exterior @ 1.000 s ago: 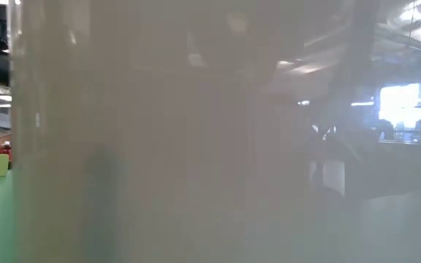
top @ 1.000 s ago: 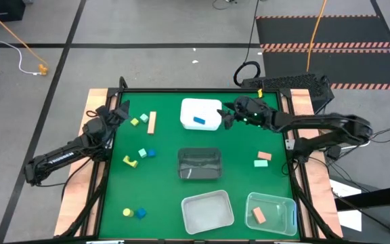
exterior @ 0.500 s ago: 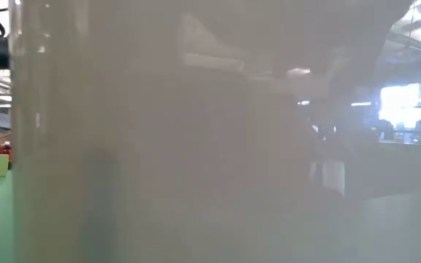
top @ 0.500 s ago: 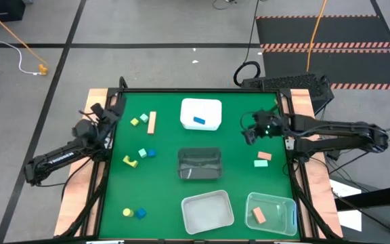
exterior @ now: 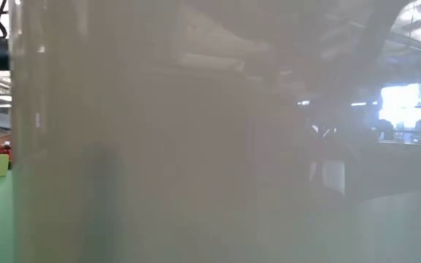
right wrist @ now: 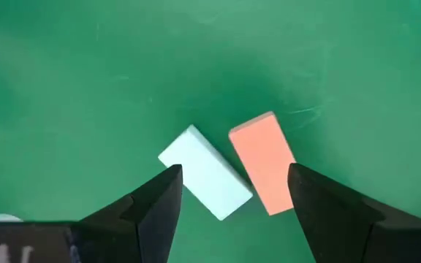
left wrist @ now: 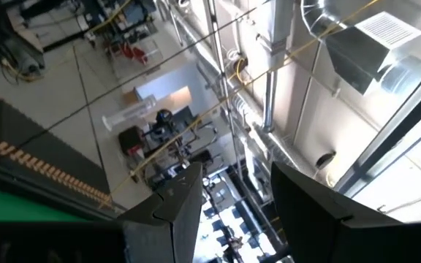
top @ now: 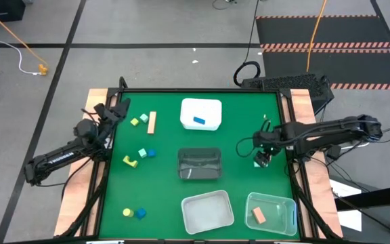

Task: Sort & place blocks by color
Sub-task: Put the bottom light brown block into the transparent bin, then put the bottom right light blue block into the black bin

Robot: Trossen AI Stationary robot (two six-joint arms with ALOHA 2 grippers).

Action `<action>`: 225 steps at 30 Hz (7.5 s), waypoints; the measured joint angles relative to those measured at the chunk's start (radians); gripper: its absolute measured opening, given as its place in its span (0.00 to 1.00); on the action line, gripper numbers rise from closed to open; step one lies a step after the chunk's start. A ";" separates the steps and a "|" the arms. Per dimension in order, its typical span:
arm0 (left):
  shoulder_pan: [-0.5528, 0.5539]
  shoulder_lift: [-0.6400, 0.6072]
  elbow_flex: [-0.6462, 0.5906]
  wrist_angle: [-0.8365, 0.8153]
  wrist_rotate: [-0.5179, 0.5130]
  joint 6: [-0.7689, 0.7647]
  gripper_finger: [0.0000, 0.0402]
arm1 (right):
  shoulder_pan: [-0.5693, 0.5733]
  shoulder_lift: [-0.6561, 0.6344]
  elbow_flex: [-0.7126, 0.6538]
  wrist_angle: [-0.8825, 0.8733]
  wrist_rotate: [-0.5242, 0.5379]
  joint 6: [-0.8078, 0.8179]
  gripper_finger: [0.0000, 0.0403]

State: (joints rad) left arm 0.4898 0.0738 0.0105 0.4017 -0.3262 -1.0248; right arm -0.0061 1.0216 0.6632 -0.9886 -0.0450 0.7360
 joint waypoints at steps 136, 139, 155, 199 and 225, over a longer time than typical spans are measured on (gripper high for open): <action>-0.433 1.093 0.683 -0.078 0.138 0.314 0.41 | 0.788 0.060 -0.001 0.657 -0.032 0.483 0.33; -0.434 1.093 0.683 -0.078 0.138 0.311 0.41 | 0.787 0.060 -0.001 0.652 -0.032 0.482 0.38; -0.434 1.093 0.683 -0.086 0.139 0.304 0.41 | 0.728 0.039 -0.001 0.724 -0.036 0.331 0.57; -0.417 1.093 0.682 -0.252 0.140 0.376 0.41 | 0.355 0.088 -0.090 0.212 0.170 0.038 0.56; -0.417 1.093 0.682 -0.241 0.140 0.327 0.41 | 0.354 0.117 -0.198 0.284 0.104 0.103 0.09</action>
State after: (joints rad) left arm 0.0723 1.1667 0.6930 0.1602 -0.1864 -0.6981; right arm 0.3481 1.1387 0.4652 -0.7051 0.0589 0.8385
